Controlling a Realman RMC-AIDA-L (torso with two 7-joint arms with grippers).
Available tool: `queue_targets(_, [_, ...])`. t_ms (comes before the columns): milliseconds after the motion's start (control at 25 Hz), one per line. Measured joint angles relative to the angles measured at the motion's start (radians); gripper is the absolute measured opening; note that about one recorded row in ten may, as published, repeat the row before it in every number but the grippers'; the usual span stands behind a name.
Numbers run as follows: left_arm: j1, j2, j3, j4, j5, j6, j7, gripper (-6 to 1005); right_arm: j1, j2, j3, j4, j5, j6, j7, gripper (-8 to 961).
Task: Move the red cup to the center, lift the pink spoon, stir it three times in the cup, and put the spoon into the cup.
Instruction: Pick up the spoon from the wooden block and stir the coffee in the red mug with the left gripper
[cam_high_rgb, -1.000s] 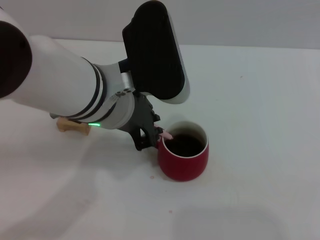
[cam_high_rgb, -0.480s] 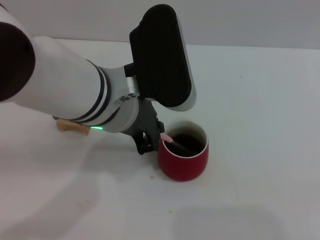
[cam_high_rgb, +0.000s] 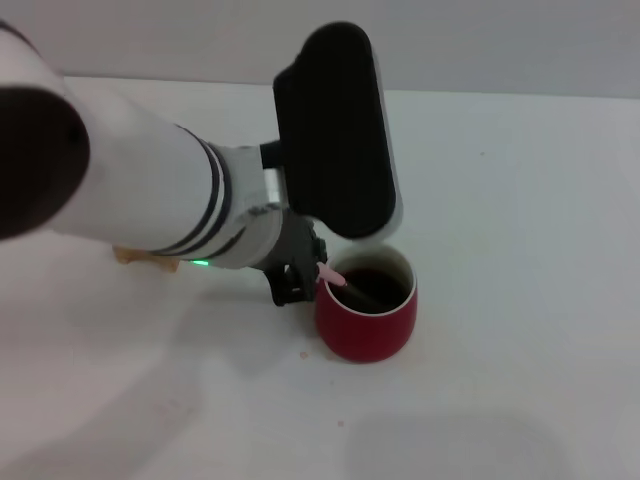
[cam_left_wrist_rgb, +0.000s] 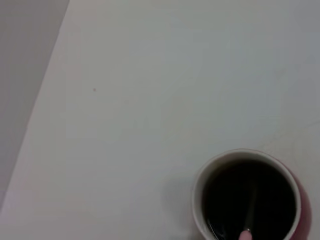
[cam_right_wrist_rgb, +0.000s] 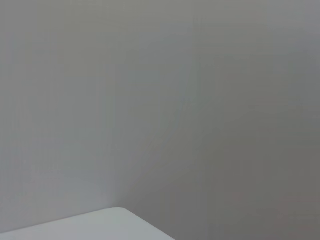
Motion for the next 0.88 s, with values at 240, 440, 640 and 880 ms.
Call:
queue_targets(240, [0.024,-0.001,0.061,-0.015,0.072,0.042,0.0,50,-0.002,0.001,0.0,0.001,0.0,0.0,0.0,-1])
queue_targets(440, [0.024,0.0,0.065,-0.011,0.074,0.048,0.0,165,-0.001,0.001,0.0,0.003,0.0,0.001,0.0,-1])
queue_targets(640, [0.021,0.001,0.058,0.013,0.075,0.066,0.016,352,0.004,0.001,0.0,0.003,0.0,0.002,0.0,-1])
queue_targets(880, [0.026,0.0,0.016,0.051,0.058,0.094,0.048,497,0.006,-0.002,0.0,0.013,0.0,0.005,0.0,-1])
